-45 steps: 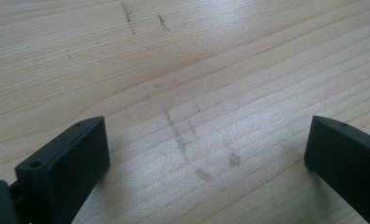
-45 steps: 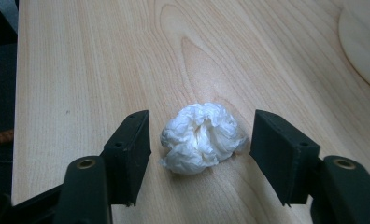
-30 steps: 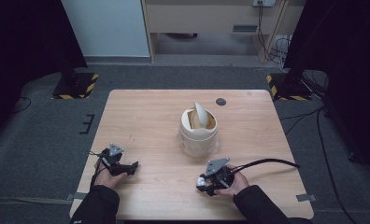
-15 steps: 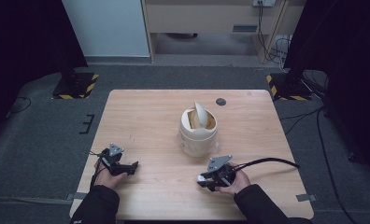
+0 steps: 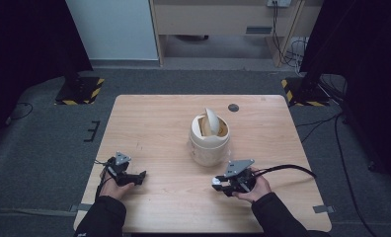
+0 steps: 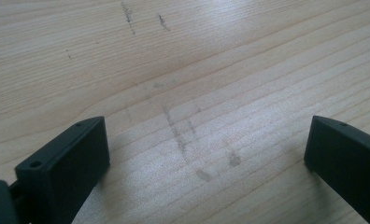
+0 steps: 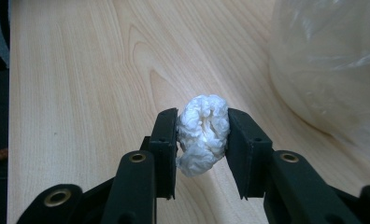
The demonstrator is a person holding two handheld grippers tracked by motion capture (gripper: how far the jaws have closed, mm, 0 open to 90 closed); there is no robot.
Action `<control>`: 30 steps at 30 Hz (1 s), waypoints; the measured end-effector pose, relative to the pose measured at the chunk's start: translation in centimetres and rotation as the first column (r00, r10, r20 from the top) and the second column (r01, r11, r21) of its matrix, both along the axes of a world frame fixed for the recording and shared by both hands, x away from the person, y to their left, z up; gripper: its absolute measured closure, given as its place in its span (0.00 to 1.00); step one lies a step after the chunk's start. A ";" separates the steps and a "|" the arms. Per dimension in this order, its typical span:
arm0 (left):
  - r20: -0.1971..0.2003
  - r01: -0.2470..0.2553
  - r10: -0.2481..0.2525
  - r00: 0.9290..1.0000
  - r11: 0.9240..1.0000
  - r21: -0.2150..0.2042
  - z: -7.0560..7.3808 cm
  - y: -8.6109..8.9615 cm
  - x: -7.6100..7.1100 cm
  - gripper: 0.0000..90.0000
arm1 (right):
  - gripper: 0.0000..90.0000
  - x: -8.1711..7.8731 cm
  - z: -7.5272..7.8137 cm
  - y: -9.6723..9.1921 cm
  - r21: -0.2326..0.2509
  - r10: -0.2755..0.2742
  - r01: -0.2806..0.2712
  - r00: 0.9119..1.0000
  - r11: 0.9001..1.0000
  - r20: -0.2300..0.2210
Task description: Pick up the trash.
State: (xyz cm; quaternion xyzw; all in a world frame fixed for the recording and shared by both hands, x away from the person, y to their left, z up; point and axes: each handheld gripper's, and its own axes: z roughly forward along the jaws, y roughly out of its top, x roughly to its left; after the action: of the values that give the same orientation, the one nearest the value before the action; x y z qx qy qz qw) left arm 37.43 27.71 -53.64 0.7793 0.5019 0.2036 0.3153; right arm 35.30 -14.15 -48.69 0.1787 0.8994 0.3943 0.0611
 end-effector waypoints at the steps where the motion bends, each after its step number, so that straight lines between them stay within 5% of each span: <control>1: 0.000 0.000 0.000 1.000 1.000 0.000 0.0 0.0 0.0 0.00 | 0.72 0.0 0.2 -0.1 0.004 -0.002 0.002 1.000 1.000 0.002; 13: 0.000 0.000 0.000 1.000 1.000 0.000 0.0 0.0 0.0 0.00 | 0.72 0.3 1.5 -2.1 0.072 -0.050 0.048 0.998 0.996 0.026; 30: 0.000 0.000 0.000 1.000 1.000 -0.001 0.0 0.0 0.0 0.00 | 0.72 0.9 3.5 -5.5 0.188 -0.153 0.140 0.987 0.972 0.053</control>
State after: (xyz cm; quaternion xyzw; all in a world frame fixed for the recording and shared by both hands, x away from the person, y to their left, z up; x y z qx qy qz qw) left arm 37.44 27.71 -53.64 0.7792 0.5020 0.2033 0.3156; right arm 36.22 -19.63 -45.17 0.2360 0.8410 0.4757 0.1036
